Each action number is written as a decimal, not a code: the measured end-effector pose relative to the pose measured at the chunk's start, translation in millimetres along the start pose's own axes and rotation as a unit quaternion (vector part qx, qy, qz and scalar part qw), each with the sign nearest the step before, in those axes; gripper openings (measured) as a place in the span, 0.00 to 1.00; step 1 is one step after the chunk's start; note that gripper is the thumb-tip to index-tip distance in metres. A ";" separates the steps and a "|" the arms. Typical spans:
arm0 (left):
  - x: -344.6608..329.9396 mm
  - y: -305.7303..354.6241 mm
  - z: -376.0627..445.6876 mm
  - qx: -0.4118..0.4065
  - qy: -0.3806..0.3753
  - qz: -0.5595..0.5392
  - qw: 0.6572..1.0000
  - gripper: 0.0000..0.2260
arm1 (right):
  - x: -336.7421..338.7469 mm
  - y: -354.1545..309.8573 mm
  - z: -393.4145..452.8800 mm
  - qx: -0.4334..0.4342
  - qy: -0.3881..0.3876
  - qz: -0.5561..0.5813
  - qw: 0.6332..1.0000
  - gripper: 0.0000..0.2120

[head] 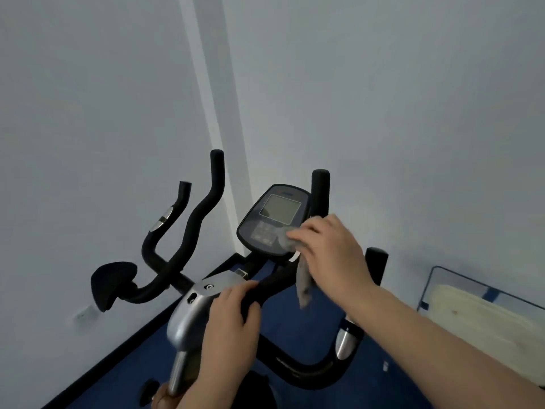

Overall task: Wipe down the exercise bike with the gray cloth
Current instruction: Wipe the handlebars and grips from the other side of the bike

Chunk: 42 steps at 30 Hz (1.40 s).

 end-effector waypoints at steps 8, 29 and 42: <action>-33.6 26.6 41.9 -0.031 -0.015 -0.039 0.999 0.11 | -9.3 20.4 -9.1 -0.054 -0.051 0.013 0.997 0.09; -40.5 15.6 38.3 -0.003 0.031 0.062 0.998 0.11 | -9.0 16.6 -13.9 -0.007 -0.143 -0.005 0.990 0.17; -41.8 10.9 39.0 -0.001 0.034 0.075 0.997 0.11 | 20.1 42.6 53.0 0.118 -0.107 -0.049 0.986 0.18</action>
Point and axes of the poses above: each hand's wrist, its own z-axis towards the middle knuckle, its own x-axis out of the back of the hand, y = z × x, the point moved 3 cm from there along z, towards the middle knuckle, and after that the axes turned 2 degrees about y, right-handed, at the moved point
